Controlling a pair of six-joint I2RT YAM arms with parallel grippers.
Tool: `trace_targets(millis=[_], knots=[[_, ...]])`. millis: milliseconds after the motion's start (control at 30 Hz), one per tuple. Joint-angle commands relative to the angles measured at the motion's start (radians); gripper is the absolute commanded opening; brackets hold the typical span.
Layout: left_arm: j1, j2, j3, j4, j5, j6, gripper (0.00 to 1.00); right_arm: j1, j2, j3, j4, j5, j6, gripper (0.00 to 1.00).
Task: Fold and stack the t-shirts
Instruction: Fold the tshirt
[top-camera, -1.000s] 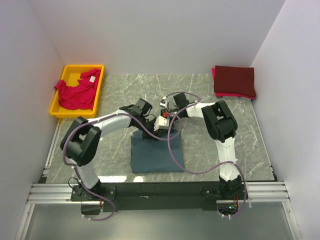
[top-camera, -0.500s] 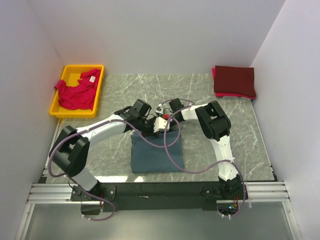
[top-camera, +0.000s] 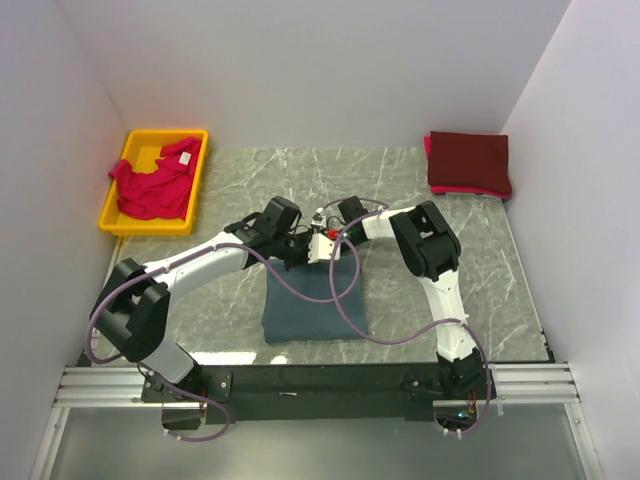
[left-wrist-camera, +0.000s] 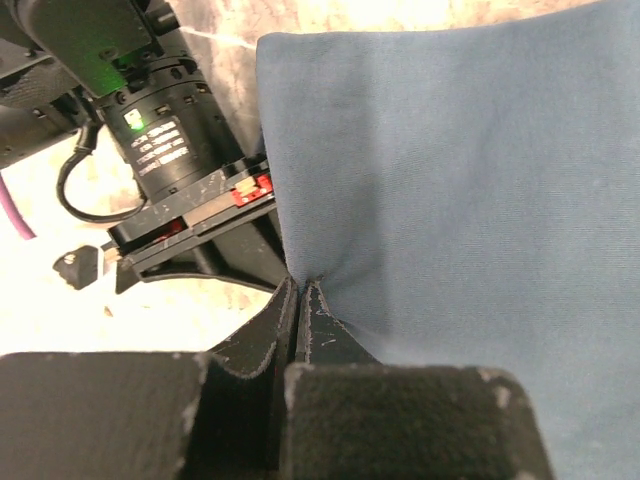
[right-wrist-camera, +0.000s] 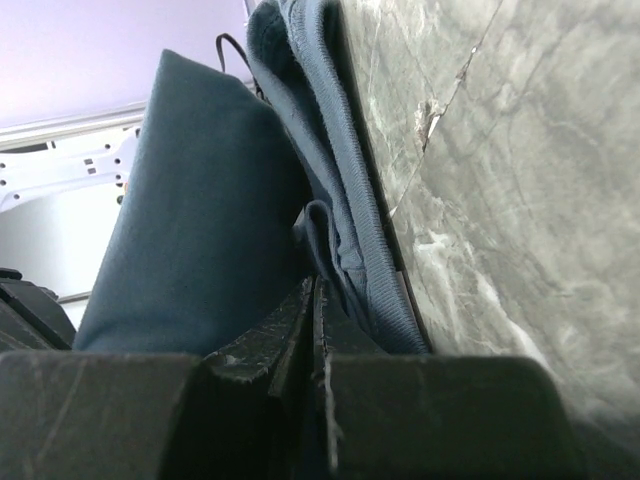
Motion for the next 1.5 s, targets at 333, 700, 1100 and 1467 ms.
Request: trace_targets(millis=[333,700,1100,1467], knots=[[0.018,0.043,0.046,0.163,-0.08,0.028,0.0,0.001,0.053,-0.017,-0.088,0.075,-0.059,0.09],[0.018,0.042,-0.021,0.277,-0.127,0.022,0.0,0.001,0.055,0.0,-0.118,0.083,-0.073,0.09],[0.01,0.036,-0.121,0.368,-0.161,0.03,0.01,0.0,-0.098,0.1,-0.323,0.322,-0.233,0.2],[-0.016,0.01,-0.167,0.338,-0.178,0.03,0.01,0.001,-0.171,0.195,-0.417,0.503,-0.288,0.42]])
